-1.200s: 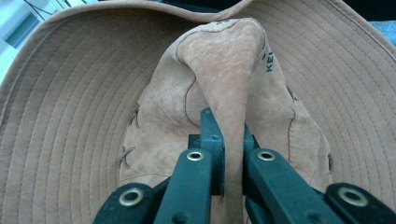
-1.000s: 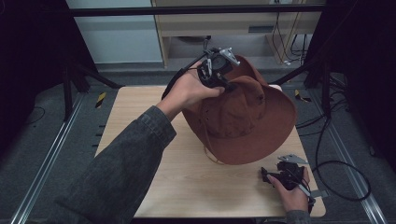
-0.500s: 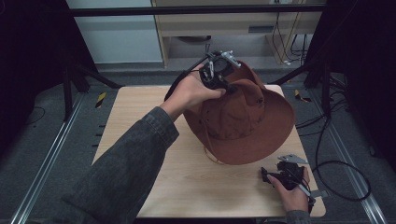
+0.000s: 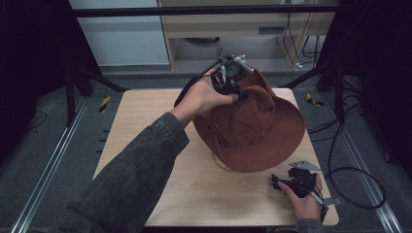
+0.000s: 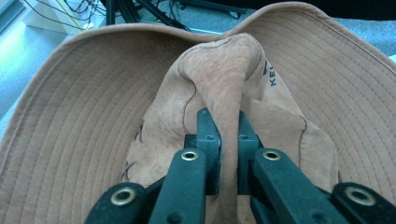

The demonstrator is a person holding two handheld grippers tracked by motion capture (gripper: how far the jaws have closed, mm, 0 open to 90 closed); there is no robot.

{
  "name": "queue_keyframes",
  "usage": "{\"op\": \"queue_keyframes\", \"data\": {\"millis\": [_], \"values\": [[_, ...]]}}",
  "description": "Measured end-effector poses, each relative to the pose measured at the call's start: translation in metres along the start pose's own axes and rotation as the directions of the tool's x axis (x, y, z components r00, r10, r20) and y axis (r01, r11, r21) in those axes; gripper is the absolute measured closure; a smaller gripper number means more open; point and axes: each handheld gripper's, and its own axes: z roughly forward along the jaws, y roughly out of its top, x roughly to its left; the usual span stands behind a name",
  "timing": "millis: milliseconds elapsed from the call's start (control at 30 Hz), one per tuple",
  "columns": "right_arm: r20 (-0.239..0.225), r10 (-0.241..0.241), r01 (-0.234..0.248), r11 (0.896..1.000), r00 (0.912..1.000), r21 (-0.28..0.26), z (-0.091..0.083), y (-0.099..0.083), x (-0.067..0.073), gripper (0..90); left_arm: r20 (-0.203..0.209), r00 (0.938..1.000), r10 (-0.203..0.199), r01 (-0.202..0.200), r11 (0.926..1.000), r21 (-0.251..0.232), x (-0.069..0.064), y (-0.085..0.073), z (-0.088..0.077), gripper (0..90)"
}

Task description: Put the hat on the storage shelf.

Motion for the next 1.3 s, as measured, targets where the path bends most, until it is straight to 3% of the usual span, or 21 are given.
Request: {"op": "queue_keyframes", "data": {"millis": [367, 667, 900, 1300], "values": [[0.000, 0.000, 0.000, 1.000, 1.0000, 0.000, 0.000, 0.000, 0.000, 0.7, -0.023, 0.9996, -0.016, 0.016, 0.9997, -0.020, 0.002, -0.002, -0.001, 72.1], [0.003, -0.002, 0.002, 1.000, 1.0000, 0.000, 0.000, 0.000, 0.000, 0.7, -0.030, 0.9993, -0.022, 0.021, 0.9995, -0.023, 0.001, -0.003, -0.002, 67.6], [0.003, -0.002, 0.002, 1.000, 1.0000, 0.000, 0.000, 0.000, 0.000, 0.8, -0.058, 0.9974, -0.043, 0.041, 0.9988, -0.026, 0.000, -0.005, -0.006, 54.0], [0.003, -0.002, 0.002, 1.000, 1.0000, 0.000, 0.000, 0.000, 0.000, 0.7, -0.075, 0.9950, -0.067, 0.066, 0.9977, -0.016, -0.003, -0.005, -0.013, 22.3]]}}
